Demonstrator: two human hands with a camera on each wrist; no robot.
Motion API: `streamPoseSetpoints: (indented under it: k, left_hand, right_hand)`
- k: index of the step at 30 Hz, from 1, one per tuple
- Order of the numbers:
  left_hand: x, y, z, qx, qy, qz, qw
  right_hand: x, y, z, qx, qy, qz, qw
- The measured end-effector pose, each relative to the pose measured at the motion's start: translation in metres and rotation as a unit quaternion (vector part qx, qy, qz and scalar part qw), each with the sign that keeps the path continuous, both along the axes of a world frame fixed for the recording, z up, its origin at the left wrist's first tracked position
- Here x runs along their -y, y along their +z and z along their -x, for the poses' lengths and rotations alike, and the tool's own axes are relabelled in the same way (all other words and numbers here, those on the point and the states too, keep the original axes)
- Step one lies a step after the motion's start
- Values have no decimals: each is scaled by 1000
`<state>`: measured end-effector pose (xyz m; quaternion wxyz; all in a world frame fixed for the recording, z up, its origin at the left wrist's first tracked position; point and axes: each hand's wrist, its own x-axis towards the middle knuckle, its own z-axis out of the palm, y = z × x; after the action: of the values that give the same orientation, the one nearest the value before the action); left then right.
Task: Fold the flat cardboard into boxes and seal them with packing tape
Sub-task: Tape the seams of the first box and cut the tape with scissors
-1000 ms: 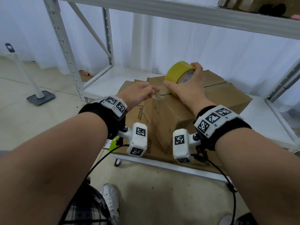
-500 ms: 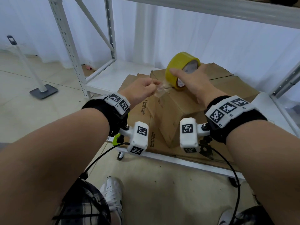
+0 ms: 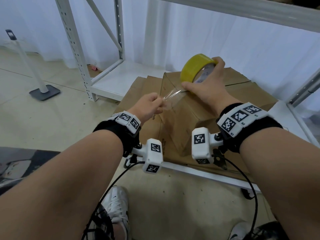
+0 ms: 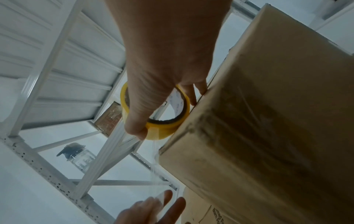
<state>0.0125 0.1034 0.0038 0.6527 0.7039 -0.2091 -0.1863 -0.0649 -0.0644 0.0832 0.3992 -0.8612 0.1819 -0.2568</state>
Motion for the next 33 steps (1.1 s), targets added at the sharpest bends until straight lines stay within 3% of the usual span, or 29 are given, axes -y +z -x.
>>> streamPoseSetpoints:
  k: [14,22,33]
  left_hand:
    - [11,-4,-1,74,-2,-143,987]
    - [20,-9,0,170,-10,-248,954]
    - [40,-17,7,102,-2,-253,962]
  right_hand:
    - [-9,-10,6,23,1,21,1000]
    - [-7,-12,5,33,4,42,999]
    - [-1,-19,5,79,22,85,993]
